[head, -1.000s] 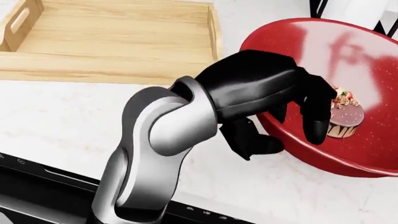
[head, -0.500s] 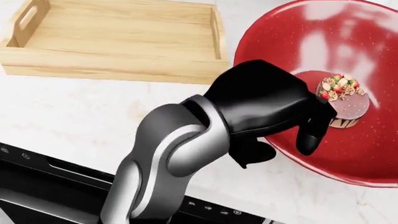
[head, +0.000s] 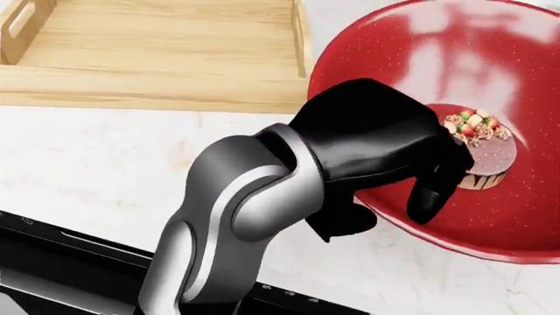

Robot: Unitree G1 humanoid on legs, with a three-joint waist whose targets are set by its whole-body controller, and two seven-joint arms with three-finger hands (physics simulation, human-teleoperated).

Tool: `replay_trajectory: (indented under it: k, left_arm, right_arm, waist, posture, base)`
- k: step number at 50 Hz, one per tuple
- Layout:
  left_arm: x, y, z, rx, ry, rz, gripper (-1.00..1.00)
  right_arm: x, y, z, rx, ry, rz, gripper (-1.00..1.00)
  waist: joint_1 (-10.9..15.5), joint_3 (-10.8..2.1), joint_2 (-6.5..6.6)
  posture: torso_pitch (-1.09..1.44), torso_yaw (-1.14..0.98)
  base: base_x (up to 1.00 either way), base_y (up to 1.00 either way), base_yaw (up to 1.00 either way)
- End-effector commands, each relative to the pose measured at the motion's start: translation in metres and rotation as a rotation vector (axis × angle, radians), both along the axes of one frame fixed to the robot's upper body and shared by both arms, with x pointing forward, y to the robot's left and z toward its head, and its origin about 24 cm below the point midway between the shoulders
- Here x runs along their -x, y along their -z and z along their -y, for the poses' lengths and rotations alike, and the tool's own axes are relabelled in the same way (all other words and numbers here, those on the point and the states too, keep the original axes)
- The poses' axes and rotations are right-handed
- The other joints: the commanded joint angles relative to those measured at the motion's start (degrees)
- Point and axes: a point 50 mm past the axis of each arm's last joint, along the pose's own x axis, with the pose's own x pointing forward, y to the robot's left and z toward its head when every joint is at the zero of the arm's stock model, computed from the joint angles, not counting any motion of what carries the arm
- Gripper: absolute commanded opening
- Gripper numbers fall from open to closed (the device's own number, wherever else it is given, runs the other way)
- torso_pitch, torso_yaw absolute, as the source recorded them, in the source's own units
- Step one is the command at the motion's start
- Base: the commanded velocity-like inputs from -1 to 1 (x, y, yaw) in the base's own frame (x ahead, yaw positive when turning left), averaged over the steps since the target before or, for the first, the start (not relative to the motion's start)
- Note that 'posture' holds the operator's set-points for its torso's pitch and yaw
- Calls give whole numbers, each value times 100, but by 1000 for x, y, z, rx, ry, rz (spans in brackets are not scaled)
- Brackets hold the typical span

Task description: Pick up the bowl with cake and place it on the tray. Pick up the cupcake and place it on the tray.

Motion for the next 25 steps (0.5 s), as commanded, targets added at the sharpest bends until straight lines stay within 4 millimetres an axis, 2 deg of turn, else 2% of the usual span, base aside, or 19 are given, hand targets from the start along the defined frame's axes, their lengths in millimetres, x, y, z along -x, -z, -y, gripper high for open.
replay_trajectory:
  k: [1,9,15,20,25]
  left_arm:
    - [6,-23,-3,67,4,72,-100]
    - [14,-59,-11,129,7,131,-100]
    - [23,-92,-23,191,-6,183,-100]
    - [27,-102,-30,201,-15,198,-100]
    - [26,-111,-44,222,-48,210,-100]
  right_arm:
    - [6,-8,2,0,14,48,100]
    - [18,-14,9,-5,34,65,100]
    - [19,-14,9,-14,31,67,100]
    - [17,-14,7,-17,25,66,100]
    - [16,-13,7,-18,23,65,100]
  waist:
    - [16,-128,-53]
    - [31,-83,-27]
    - [29,-36,-6]
    - [25,-7,5]
    - [32,11,8]
  posture:
    - [0,0]
    - [0,0]
    - [0,0]
    - [0,0]
    - [0,0]
  base:
    - [0,0,0]
    - [0,0,0]
    - [0,0,0]
    - [0,0,0]
    - [0,0,0]
